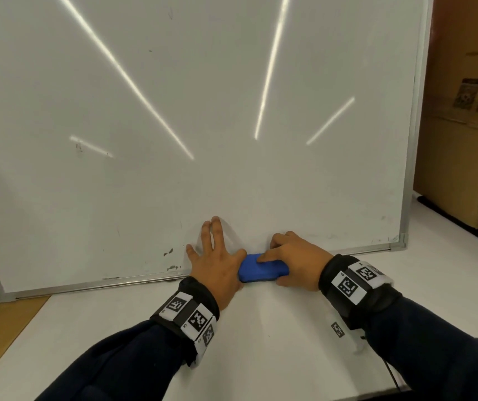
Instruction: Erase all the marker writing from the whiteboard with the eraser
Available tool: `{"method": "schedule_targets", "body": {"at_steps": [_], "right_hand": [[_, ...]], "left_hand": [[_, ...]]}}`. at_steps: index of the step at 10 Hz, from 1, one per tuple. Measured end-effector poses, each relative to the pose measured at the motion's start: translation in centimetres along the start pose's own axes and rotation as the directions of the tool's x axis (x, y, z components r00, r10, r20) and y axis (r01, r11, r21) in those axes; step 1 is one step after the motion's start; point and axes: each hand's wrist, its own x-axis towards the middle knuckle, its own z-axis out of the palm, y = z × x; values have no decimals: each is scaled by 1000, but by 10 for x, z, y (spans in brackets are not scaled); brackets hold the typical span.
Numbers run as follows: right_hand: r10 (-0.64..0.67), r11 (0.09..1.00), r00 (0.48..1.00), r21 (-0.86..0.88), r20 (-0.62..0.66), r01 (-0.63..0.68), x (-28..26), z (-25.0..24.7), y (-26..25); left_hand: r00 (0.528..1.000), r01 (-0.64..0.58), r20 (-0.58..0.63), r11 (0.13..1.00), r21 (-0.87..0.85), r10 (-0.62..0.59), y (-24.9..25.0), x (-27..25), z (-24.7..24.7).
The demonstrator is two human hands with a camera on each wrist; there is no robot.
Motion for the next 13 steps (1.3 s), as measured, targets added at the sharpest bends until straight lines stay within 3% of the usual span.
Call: {"method": "schedule_targets", "body": {"at_steps": [2, 6, 10, 13], "right_hand": [[3, 1000, 1000, -8, -12, -4, 0, 2, 3], [56, 998, 998, 37, -3, -55, 2, 4, 3], [102, 995, 994, -2, 49, -102, -15, 0, -11], [111, 993, 994, 47, 18, -112, -30, -10, -19]], "left_hand": [[1000, 12, 6, 1000, 0, -12, 1, 4, -4], [992, -22, -124, 999, -50, 16, -6, 3, 9], [1000, 3, -22, 1000, 4, -3, 4, -9, -8], [1000, 19, -7, 1000, -21, -19, 11, -26, -19]]}}
